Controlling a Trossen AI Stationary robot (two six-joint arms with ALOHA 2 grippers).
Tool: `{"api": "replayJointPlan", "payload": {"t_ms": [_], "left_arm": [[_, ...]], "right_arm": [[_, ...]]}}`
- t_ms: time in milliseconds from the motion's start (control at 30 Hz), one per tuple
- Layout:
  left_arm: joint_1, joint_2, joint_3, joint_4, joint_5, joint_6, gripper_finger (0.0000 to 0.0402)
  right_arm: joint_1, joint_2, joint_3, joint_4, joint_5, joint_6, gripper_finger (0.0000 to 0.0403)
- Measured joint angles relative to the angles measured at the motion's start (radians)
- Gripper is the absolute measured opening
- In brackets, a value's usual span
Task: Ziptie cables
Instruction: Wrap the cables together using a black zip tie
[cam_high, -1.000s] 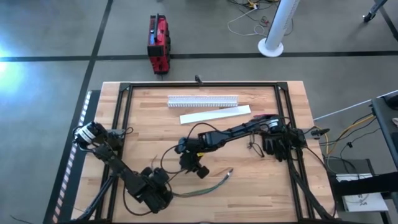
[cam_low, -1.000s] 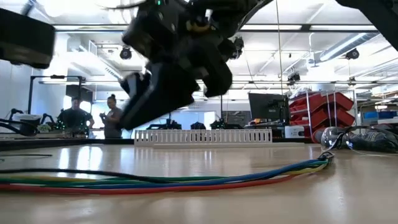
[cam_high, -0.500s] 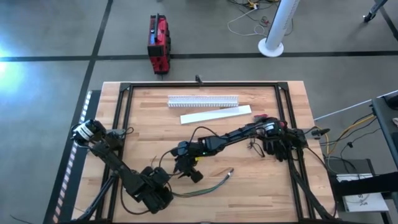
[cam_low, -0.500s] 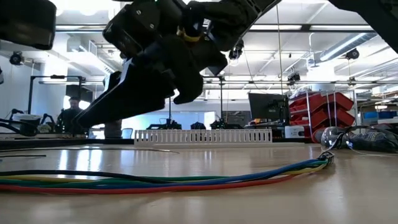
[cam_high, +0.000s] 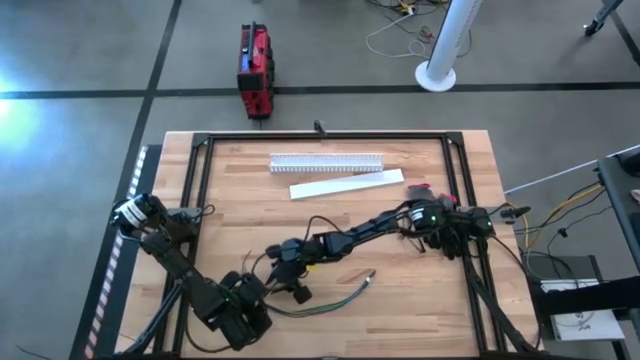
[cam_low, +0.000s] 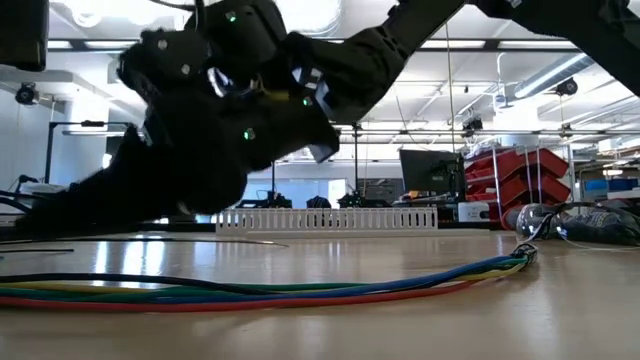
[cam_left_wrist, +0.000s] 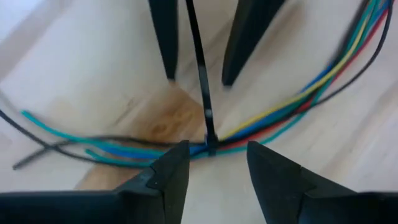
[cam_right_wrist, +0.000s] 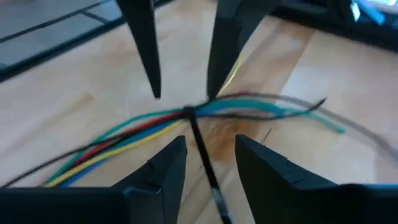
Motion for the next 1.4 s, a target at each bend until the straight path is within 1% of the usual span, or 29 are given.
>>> {"api": "replayJointPlan", "payload": {"t_ms": [100,233,467,700,800,933,1033,1100,1200,1400], "left_arm": [[-0.001,0.000,0.000,-0.002,-0.039,0.000,0.0146],[0.000,0.000,-0.001,-0.002,-0.060,0.000,0.0143],[0.000,0.003,-0.001,0.000,-0.065,-0.049,0.0138],[0.002,0.016,-0.002,0.000,-0.066,-0.050,0.0168],[0.004,0.016,-0.002,0.001,-0.095,-0.053,0.0183],[0.012,0.016,-0.003,0.001,-0.099,-0.065,0.0192],[0.016,0.016,-0.014,0.017,-0.097,-0.076,0.0186],[0.024,0.016,-0.021,0.022,-0.074,-0.077,0.0177],[0.035,0.016,-0.025,0.023,-0.031,-0.087,0.0159],[0.041,0.016,-0.031,0.023,-0.011,-0.101,0.0121]], "right_arm": [[0.000,0.006,0.005,-0.002,0.000,-0.002,0.0109],[0.000,0.005,0.006,-0.004,0.000,-0.013,0.0091],[-0.002,0.005,0.006,-0.009,0.000,-0.027,0.0067],[-0.006,0.005,0.004,-0.029,-0.001,-0.047,0.0050],[-0.006,0.017,0.003,-0.033,-0.001,-0.054,0.0046],[-0.007,0.030,0.003,-0.026,-0.007,-0.052,0.0039],[-0.007,0.030,0.003,-0.028,-0.005,-0.054,0.0031],[-0.007,0.029,0.003,-0.031,-0.006,-0.054,0.0024],[-0.008,0.029,0.003,-0.033,-0.005,-0.059,0.0013],[-0.009,0.029,0.003,-0.034,-0.006,-0.061,0.0003]]}}
